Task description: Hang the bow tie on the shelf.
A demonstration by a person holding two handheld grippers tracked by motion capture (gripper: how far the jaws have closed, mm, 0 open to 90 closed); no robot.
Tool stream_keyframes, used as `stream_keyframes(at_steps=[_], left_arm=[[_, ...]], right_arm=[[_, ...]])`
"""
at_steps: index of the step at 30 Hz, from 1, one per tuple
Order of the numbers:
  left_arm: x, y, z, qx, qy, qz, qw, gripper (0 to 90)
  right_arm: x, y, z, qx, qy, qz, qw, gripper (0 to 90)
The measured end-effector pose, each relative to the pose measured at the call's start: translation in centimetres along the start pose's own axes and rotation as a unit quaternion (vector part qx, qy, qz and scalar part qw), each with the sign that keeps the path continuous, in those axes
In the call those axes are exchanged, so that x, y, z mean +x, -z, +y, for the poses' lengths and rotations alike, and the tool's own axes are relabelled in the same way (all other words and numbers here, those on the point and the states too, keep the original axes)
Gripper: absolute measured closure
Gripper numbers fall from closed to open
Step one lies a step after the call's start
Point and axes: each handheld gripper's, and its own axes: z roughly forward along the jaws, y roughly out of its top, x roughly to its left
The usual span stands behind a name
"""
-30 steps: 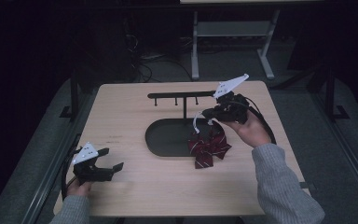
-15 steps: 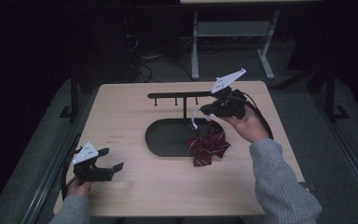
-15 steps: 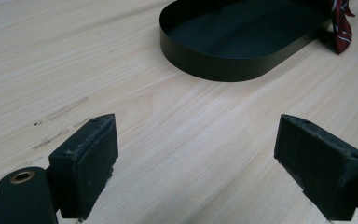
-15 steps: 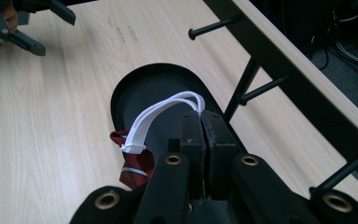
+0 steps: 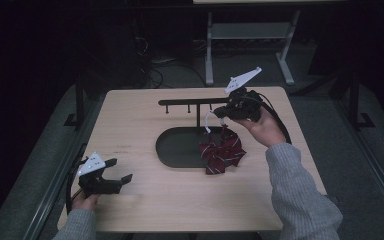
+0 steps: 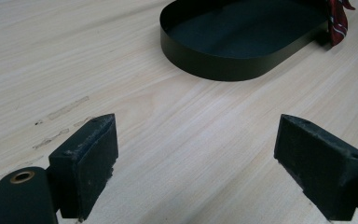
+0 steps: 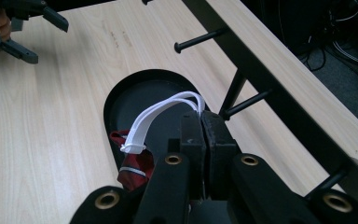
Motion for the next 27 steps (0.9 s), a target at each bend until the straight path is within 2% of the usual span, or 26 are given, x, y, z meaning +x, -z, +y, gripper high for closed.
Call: stream_keyframes(at_steps=[12,22,24,27], left_arm=[[0.0,0.0,0.0,0.001,0.002,-0.001,1.0,13.0],[0.0,0.0,0.0,-0.001,0.001,-0.002,1.0,13.0],[0.0,0.0,0.0,0.0,0.0,-0.002,1.0,13.0],[0.0,0.0,0.0,-0.001,0.0,-0.003,1.0,13.0]], right_arm=[[-0.9,-0.2,1.1,0.005,-0.008,-0.003,0.9999,87.5],[-2.0,-0.8,0.8,0.004,-0.017,-0.007,0.9998,87.5],[-2.4,-1.0,1.0,0.011,-0.025,-0.008,0.9996,87.5],[-2.7,-1.1,1.2,0.012,-0.024,-0.009,0.9996,87.5]])
